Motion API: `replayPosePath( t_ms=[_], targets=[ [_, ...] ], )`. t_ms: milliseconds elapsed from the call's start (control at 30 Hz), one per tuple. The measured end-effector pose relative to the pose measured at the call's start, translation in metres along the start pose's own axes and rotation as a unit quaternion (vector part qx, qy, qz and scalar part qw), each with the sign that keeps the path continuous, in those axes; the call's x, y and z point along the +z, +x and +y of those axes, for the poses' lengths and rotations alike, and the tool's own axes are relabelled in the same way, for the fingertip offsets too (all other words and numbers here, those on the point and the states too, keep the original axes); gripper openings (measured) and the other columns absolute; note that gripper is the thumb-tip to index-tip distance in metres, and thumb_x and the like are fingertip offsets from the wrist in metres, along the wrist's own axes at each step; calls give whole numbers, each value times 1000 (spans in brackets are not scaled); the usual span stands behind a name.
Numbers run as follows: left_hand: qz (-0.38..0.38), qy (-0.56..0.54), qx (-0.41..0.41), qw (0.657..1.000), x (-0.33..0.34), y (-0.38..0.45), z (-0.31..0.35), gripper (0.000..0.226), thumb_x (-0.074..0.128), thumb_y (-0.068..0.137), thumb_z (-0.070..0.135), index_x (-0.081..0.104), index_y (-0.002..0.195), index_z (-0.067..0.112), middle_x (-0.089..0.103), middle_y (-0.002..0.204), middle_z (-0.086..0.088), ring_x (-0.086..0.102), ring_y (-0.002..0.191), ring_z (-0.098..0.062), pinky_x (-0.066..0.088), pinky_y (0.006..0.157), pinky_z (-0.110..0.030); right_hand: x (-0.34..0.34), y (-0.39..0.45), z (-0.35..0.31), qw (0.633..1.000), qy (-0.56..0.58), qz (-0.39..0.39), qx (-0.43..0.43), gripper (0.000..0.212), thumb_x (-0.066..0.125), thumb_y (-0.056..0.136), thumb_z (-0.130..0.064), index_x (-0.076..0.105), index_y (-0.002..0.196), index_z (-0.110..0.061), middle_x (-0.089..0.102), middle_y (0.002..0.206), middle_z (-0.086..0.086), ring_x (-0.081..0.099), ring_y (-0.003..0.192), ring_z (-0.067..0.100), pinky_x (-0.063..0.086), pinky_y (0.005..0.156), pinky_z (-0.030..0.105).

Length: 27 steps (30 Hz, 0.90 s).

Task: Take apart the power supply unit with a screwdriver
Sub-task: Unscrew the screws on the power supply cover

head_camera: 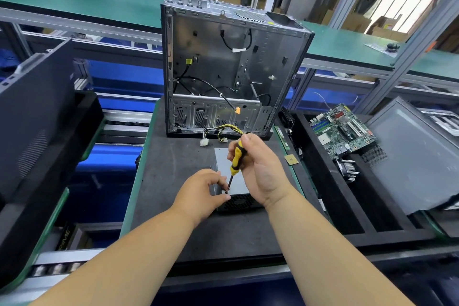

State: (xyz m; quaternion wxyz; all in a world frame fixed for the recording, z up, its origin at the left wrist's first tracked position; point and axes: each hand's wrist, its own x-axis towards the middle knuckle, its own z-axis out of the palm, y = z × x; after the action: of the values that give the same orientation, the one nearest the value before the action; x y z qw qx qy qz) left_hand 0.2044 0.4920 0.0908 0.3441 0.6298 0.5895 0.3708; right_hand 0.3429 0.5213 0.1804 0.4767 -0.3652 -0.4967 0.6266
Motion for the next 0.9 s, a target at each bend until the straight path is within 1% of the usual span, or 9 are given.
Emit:
replayPosePath(
  t_ms=[67,167,300,400,467,567,700,833,900],
  targets=[
    [-1,2,0,1000,0,0,0,26,85,73,18,66,72,34,62,101,15,53,122,3,43,105,-30,1,0,0,1000,-17,21,-10,24,52,96,-30,59,85,-10,62,75,-2,57,73,16,41,68,28],
    [-1,6,-1,1000,-1,0,0,25,85,73,18,66,72,34,61,101,16,53,122,2,43,103,-26,6,-1,3,999,-29,25,-26,39,38,107,-26,65,84,-10,60,74,0,54,72,17,39,73,33],
    [1,-3,0,1000,-1,0,0,29,85,73,16,65,69,36,61,99,15,53,120,4,42,100,-22,10,-1,7,999,28,14,-14,53,29,108,-36,64,80,-7,46,64,3,41,62,15,33,67,29],
    [-2,-1,1,1000,-1,0,0,28,85,73,16,66,70,35,62,99,15,53,120,4,41,99,-21,9,0,5,999,46,-2,-10,43,45,98,-46,59,85,-8,41,63,2,35,61,15,30,63,27],
    [-4,5,3,1000,-1,1,0,25,85,73,16,67,72,34,62,100,14,53,120,3,42,101,-24,7,0,3,1000,23,-5,-9,30,55,87,-41,51,86,-11,43,64,1,36,62,15,30,63,27],
    [-4,9,3,1000,-1,1,0,26,85,73,17,66,72,35,62,100,14,53,121,3,42,102,-25,5,0,3,1000,8,-5,-16,22,51,90,-33,44,83,-13,50,69,1,44,66,16,33,69,30],
    [-6,18,2,1000,0,1,-1,22,85,74,19,67,75,33,62,102,15,53,122,3,42,103,-27,2,-1,0,1000,7,0,2,24,53,88,-34,56,86,-10,58,80,2,55,76,18,38,71,29],
    [-5,19,1,1000,0,1,-1,23,85,74,19,67,74,33,62,102,14,53,122,2,43,104,-27,2,0,3,1000,11,8,-7,29,44,102,-23,62,87,-7,62,79,0,55,75,18,37,72,30],
    [-4,12,-4,1000,0,1,-1,22,85,73,18,67,74,32,62,102,14,53,122,2,42,103,-26,3,1,3,999,35,2,-10,37,42,103,-25,67,82,-9,61,77,1,52,72,16,35,75,31]
  ],
)
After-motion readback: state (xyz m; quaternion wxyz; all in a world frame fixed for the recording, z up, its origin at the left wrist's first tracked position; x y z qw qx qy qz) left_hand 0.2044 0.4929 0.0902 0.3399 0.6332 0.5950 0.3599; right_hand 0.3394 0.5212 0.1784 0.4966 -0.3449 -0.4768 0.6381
